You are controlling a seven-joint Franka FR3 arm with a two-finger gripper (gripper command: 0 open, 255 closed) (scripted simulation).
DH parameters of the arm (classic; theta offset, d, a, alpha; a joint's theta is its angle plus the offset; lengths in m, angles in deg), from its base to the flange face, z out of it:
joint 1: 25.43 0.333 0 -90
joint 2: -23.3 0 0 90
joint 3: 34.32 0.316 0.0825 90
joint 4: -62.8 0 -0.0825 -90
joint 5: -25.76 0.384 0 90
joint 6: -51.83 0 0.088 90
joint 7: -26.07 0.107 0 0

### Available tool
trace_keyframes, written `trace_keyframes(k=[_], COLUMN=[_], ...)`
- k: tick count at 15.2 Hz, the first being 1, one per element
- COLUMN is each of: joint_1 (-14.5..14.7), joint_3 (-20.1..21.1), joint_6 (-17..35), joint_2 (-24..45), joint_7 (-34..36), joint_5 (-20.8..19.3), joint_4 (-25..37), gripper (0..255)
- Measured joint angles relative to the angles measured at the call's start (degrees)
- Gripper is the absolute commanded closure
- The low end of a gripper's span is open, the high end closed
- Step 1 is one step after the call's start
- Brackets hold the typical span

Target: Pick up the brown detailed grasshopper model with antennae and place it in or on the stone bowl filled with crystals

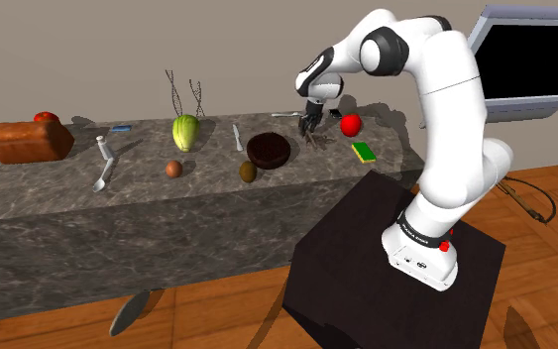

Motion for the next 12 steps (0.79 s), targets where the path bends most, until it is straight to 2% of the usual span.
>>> trace_keyframes(k=[12], joint_1=[1.4], joint_3=[-1.9], joint_6=[-5.4], joint_2=[-6.8], joint_7=[2.1], joint_5=[-2.4], joint_4=[-1.3], gripper=[255])
